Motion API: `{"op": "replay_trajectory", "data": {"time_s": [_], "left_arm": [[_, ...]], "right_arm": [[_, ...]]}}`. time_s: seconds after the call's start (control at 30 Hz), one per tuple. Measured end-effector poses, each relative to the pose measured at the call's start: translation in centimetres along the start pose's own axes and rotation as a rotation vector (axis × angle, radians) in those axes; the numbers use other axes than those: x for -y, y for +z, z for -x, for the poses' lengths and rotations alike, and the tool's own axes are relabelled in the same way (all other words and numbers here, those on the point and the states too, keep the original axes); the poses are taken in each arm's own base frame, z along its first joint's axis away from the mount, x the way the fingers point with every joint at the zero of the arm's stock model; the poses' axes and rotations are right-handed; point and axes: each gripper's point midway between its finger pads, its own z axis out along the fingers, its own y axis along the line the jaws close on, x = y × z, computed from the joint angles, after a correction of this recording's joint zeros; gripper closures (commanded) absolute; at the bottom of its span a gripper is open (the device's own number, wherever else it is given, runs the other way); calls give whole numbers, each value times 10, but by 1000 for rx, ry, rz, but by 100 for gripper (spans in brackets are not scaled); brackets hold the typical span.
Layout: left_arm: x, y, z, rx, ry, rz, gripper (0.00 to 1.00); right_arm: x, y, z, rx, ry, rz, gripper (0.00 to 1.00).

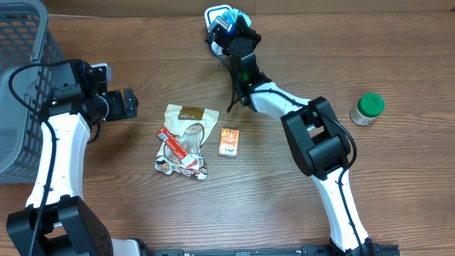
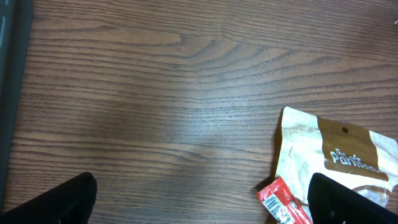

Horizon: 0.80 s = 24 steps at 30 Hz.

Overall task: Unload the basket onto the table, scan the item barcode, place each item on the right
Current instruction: 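Hold the mint-green packet against the scanner face, then pull back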

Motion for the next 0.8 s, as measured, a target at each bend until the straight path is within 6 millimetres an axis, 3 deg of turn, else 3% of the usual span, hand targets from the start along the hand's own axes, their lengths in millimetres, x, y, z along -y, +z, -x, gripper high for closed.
{"op": "replay_trajectory", "data": {"time_s": [0.33,0.63,0.8], "left_arm": [[0,0,0,0,0,0,0],[0,0,0,0,0,0,0],[0,0,0,0,0,0,0]], "right_arm": [[-8,-8,7,-18,-43,-5,96],[-26,-19,21,-21,-146,32,96],[-24,-20,23,-26,-150,22,97]]}}
